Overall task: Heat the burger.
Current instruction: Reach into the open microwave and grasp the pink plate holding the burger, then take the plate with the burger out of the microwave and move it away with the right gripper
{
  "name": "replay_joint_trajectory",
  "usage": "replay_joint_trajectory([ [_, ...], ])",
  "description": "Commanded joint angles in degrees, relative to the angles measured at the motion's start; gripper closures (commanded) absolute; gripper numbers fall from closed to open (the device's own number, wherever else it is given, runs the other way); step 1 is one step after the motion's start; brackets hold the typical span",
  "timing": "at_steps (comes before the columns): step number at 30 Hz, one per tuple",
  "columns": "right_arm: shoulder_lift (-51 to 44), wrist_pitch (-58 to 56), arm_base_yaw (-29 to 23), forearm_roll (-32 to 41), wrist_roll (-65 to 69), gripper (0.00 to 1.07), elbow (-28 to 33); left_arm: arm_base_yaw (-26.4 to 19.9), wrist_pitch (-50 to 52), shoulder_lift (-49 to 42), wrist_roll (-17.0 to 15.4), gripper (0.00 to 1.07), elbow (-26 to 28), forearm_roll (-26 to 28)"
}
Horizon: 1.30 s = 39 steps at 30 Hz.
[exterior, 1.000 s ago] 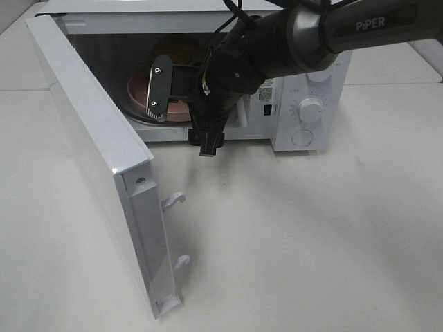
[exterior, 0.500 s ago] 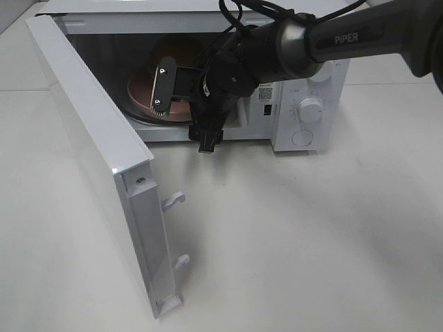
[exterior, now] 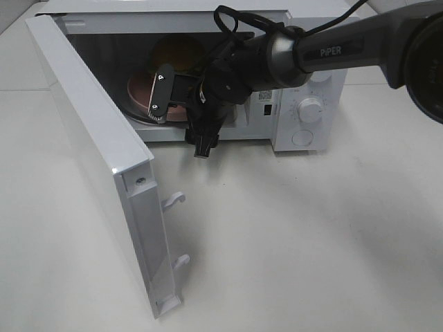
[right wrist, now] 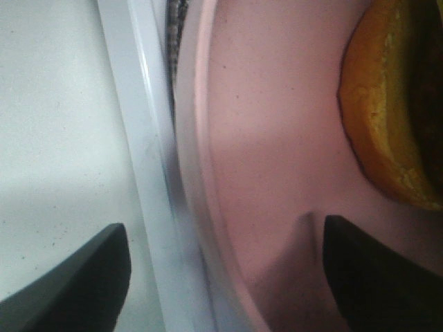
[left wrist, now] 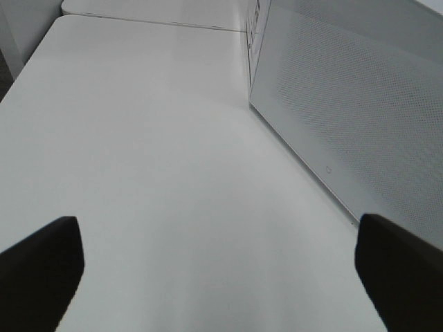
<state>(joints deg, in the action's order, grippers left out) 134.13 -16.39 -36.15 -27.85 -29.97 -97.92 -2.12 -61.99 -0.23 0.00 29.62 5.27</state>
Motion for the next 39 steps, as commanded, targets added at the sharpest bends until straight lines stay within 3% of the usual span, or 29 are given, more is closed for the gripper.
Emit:
replay_joint_trajectory([
  [1, 0.29, -0.63, 0.46, 1.20, 0.52, 0.36, -0.29, -0.11, 0.80, -1.03, 0.00, 0.06, 0.00, -0.11],
  [6, 0.29, -0.74, 0.46, 1.20, 0.52, 0.53, -0.29, -0.11, 0.80, -1.03, 0.00, 0.06, 0.00, -0.11],
  [7, 0.11, -1.03, 0.46, 1.20, 0.52, 0.64, -0.29, -0.11, 0.80, -1.03, 0.00, 0.06, 0.00, -0.11],
  [8, 0.11, -1.03, 0.46, 1.20, 0.52, 0.64, -0.29, -0.11, 0.80, -1.03, 0.00, 0.06, 0.00, -0.11],
  [9, -0.06, -1.20, 0.29, 1.20, 0.52, 0.77, -0.29, -0.11, 0.80, -1.03, 0.00, 0.06, 0.00, -0.11],
  [10, -0.06, -1.20, 0.29, 1.20, 0.52, 0.77, -0.29, -0.11, 0.80, -1.03, 0.00, 0.06, 0.00, -0.11],
  [11, -0.23, -1.66, 0.00, 1.20, 0.52, 0.91, -0.29, -0.11, 0.80, -1.03, 0.00, 0.06, 0.00, -0.11],
  [12, -0.23, -1.66, 0.00, 1.20, 0.52, 0.91, -0.29, -0.11, 0.80, -1.03, 0.00, 0.06, 0.00, -0.11],
  [14, -0.80, -2.35, -0.06, 1.49, 0.52, 1.07, -0.29, -0.11, 0.80, -1.03, 0.00, 0.06, 0.00, -0.11],
  [26, -2.69, -5.61, -0.92, 4.30, -2.01, 1.07, -0.29, -0.11, 0.80, -1.03, 0.00, 0.06, 0.00, -0.11],
  [39, -6.25, -15.81, -1.38, 15.24, -22.06, 1.07, -0.29, -0.11, 0.80, -1.03, 0.00, 0.06, 0.00, -0.11],
])
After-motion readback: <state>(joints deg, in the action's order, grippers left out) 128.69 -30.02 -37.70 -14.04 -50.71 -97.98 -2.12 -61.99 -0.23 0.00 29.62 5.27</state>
